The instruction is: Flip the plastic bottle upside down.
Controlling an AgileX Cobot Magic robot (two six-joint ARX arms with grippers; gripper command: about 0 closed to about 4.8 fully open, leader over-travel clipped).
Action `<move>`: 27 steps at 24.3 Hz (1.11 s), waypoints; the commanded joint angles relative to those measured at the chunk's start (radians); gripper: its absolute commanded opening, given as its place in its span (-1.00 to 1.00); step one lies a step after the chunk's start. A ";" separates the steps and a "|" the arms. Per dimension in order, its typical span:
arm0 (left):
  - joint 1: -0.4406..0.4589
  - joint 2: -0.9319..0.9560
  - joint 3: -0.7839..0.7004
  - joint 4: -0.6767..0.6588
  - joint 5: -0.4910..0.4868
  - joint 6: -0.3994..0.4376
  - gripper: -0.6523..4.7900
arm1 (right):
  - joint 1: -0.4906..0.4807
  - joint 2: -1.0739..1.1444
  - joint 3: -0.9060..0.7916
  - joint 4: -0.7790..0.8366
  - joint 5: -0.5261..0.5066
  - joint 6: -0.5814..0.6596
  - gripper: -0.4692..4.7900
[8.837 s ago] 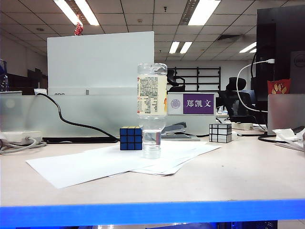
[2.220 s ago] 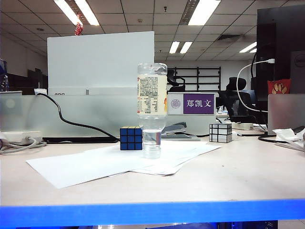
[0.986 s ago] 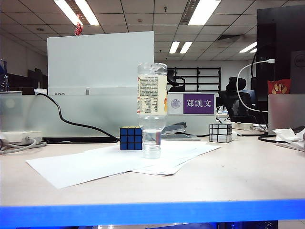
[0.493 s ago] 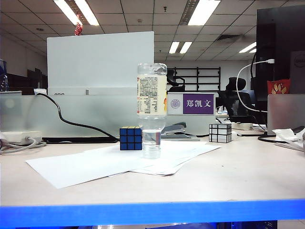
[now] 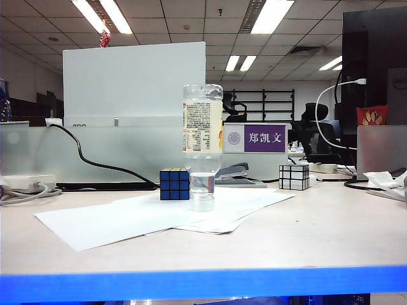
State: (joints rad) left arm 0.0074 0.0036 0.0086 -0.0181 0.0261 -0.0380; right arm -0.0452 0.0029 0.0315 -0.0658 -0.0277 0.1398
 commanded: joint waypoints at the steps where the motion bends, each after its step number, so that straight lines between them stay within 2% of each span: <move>1: 0.000 -0.002 0.001 0.018 0.001 0.004 -0.78 | -0.001 -0.002 -0.003 0.021 0.070 -0.041 -0.86; 4: 0.000 -0.002 0.001 0.018 0.001 0.004 -0.78 | 0.000 -0.002 -0.023 0.040 0.107 -0.039 -0.86; 11: 0.000 -0.002 0.001 0.018 0.001 0.004 -0.78 | 0.006 -0.002 -0.030 0.018 0.058 -0.039 -0.86; 17: 0.000 -0.002 0.001 0.018 0.001 0.004 -0.78 | 0.078 -0.002 -0.030 0.018 0.055 -0.057 -0.86; 27: 0.000 -0.002 0.001 0.018 0.001 0.004 -0.78 | 0.078 -0.002 -0.030 0.019 0.050 -0.062 -0.86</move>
State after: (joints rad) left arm 0.0074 0.0036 0.0086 -0.0181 0.0261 -0.0380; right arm 0.0315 0.0029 0.0093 -0.0608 0.0261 0.0807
